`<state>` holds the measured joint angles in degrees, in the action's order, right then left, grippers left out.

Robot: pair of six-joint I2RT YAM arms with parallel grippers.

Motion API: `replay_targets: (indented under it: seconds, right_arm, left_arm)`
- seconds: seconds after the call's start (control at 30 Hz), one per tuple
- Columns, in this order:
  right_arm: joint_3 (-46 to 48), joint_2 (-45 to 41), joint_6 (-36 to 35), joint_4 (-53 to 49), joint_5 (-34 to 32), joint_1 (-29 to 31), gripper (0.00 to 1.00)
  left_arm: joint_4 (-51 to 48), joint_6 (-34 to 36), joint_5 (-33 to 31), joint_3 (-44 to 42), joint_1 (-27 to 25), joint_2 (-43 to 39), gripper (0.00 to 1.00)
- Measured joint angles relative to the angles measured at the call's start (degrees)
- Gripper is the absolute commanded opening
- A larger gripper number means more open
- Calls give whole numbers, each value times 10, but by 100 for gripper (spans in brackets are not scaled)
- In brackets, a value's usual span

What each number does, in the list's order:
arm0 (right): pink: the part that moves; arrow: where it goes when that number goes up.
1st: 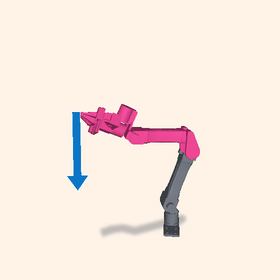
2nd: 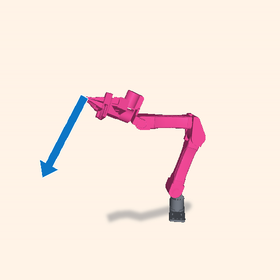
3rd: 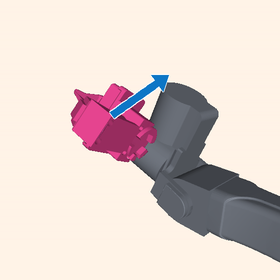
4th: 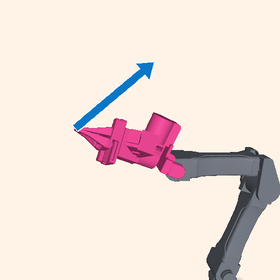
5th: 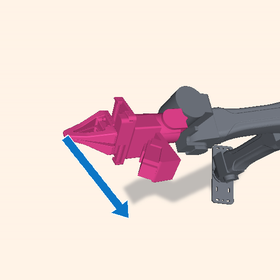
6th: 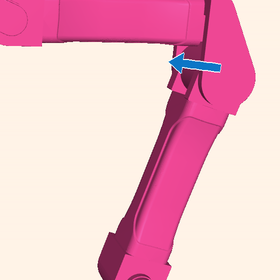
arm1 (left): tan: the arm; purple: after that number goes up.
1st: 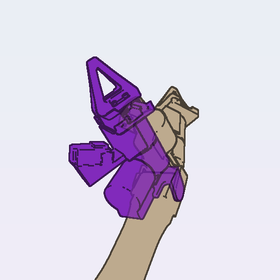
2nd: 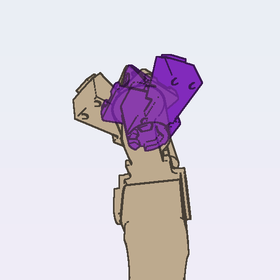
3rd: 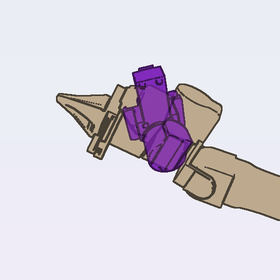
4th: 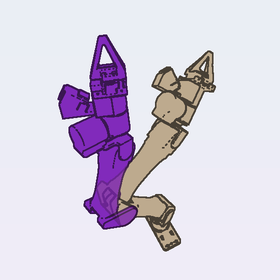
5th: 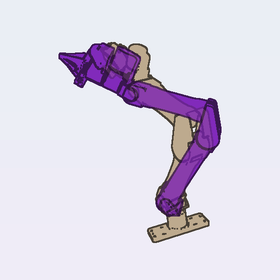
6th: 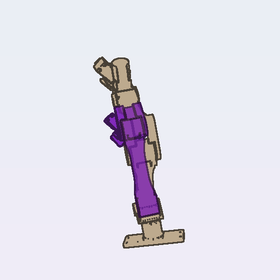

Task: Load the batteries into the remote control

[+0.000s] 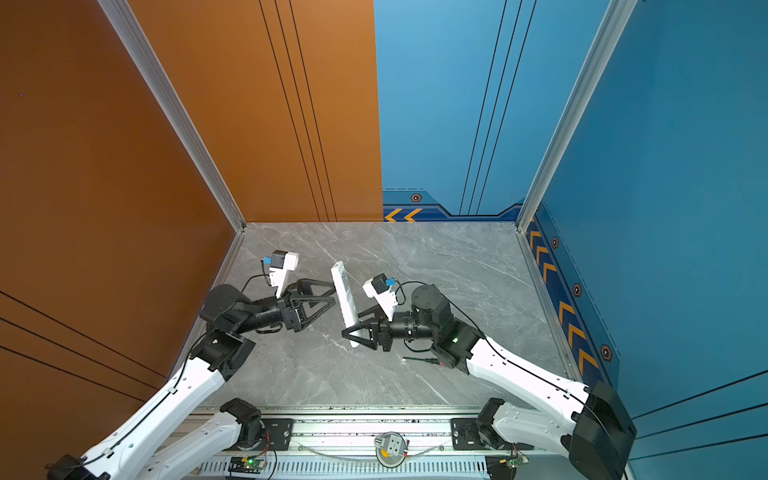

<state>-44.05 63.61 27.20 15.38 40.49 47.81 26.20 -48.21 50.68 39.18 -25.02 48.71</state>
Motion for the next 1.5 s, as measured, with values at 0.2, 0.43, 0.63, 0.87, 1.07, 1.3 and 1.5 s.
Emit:
replay_targets:
  seconds: [0.2, 0.43, 0.63, 0.87, 1.07, 1.3, 1.5]
  right_arm:
    - [0, 0, 9, 22, 25, 0, 15]
    - [0, -7, 12, 23, 35, 0, 16]
    - [0, -7, 12, 23, 43, 2, 15]
    - [0, -7, 11, 24, 45, 3, 15]
    - [0, -7, 12, 27, 46, 5, 15]
    - [0, -7, 12, 27, 46, 5, 18]
    - [0, -8, 11, 26, 45, 5, 36]
  left_arm:
    - [0, 11, 2, 7, -16, 13, 91]
    - [0, 22, 2, 14, -30, 18, 79]
    - [2, 26, 2, 24, -43, 25, 70]
    - [2, 33, 1, 25, -47, 27, 58]
    - [2, 39, -1, 25, -47, 27, 49]
    - [2, 39, -1, 25, -47, 28, 36]
    - [2, 39, -1, 25, -47, 28, 26]
